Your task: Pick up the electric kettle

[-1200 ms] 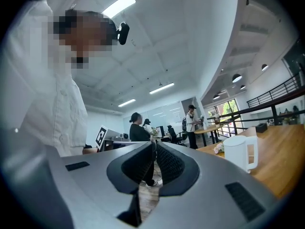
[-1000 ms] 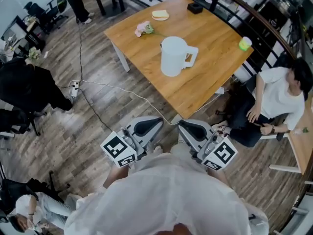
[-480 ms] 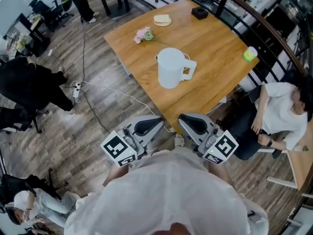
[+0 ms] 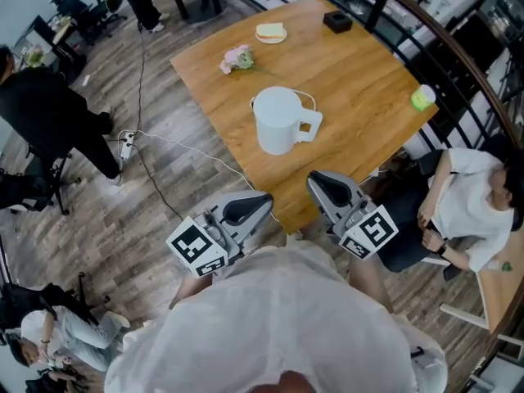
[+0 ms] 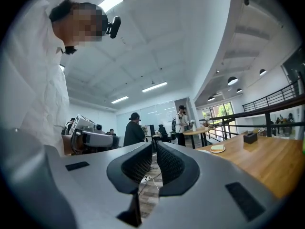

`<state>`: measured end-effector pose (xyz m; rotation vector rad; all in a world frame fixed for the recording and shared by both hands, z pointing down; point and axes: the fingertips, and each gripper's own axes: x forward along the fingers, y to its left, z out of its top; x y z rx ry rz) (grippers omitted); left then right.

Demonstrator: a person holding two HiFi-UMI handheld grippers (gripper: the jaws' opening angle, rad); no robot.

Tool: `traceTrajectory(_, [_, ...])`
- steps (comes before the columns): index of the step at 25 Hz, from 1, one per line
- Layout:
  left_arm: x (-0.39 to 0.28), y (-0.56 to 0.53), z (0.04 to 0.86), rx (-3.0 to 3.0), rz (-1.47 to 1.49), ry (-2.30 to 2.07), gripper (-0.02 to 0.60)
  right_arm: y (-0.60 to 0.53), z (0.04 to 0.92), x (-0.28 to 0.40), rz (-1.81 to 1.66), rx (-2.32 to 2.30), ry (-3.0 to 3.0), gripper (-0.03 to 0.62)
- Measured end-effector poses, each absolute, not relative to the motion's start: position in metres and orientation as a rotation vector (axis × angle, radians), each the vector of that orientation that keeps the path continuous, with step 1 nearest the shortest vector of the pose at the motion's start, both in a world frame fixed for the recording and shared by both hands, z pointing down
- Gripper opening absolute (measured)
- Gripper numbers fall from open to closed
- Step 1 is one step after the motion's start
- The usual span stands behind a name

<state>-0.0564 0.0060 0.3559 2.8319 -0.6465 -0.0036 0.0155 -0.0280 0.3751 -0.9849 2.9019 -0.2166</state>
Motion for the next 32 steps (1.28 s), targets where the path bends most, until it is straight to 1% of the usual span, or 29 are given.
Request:
traceTrajectory(17, [-0.044, -0.020, 0.382, 2.774, 0.063, -0.688, 0.009, -0.086, 0.429, 0.045, -0.213, -1.124, 2.965, 0.023])
traceTrajectory(19, [-0.041, -0.020, 0.383, 2.775, 0.065, -0.680, 0.009, -0.088, 0.433, 0.048, -0.227, -1.129, 2.964, 0.040])
traceTrajectory(22, [-0.039, -0.020, 0.382, 2.774, 0.067, -0.670, 0.009, -0.091, 0.436, 0.050, -0.245, -1.133, 2.963, 0.088])
traceTrajectory(32, [-0.042, -0.022, 0.379, 2.777, 0.053, -0.687, 0.009, -0.111, 0.451, 0.059, -0.285, -1.213, 2.962, 0.163])
